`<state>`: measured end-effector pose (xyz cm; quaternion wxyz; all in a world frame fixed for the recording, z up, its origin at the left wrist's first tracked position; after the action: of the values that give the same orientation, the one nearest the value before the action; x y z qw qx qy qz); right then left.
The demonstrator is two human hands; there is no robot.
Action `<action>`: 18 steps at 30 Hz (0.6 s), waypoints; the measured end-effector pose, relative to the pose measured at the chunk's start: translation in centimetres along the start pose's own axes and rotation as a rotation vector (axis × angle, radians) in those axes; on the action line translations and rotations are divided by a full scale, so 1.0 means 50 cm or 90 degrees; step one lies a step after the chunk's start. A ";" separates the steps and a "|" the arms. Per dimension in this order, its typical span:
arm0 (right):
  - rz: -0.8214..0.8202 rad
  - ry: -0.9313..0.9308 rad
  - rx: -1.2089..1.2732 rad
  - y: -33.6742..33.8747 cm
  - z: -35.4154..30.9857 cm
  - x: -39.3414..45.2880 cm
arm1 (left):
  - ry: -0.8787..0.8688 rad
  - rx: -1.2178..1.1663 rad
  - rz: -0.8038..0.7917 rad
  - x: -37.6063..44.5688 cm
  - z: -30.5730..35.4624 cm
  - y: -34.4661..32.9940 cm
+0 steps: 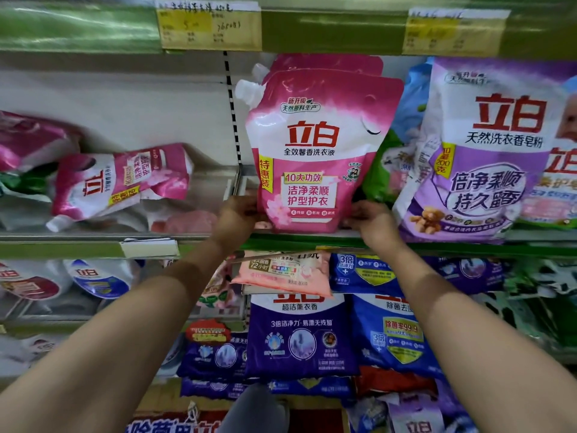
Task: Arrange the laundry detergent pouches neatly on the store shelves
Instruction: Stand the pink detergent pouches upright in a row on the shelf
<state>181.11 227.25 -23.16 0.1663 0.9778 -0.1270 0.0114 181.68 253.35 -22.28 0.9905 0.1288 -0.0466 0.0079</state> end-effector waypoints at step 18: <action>-0.107 0.031 0.459 0.052 -0.224 -0.009 | 0.079 -0.307 -0.126 -0.001 0.173 0.002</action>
<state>180.26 228.68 -11.77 -0.1856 0.9800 -0.0303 0.0651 180.86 251.22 -13.95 0.9896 -0.1074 0.0268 -0.0921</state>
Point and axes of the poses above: each hand's wrist, its own x-axis towards the middle knuckle, its own y-axis out of the back of the hand, z = x × y, the point moved 9 cm from there along x, towards the middle knuckle, and after that the axes turned 7 degrees about z, right-handed, at the moved point
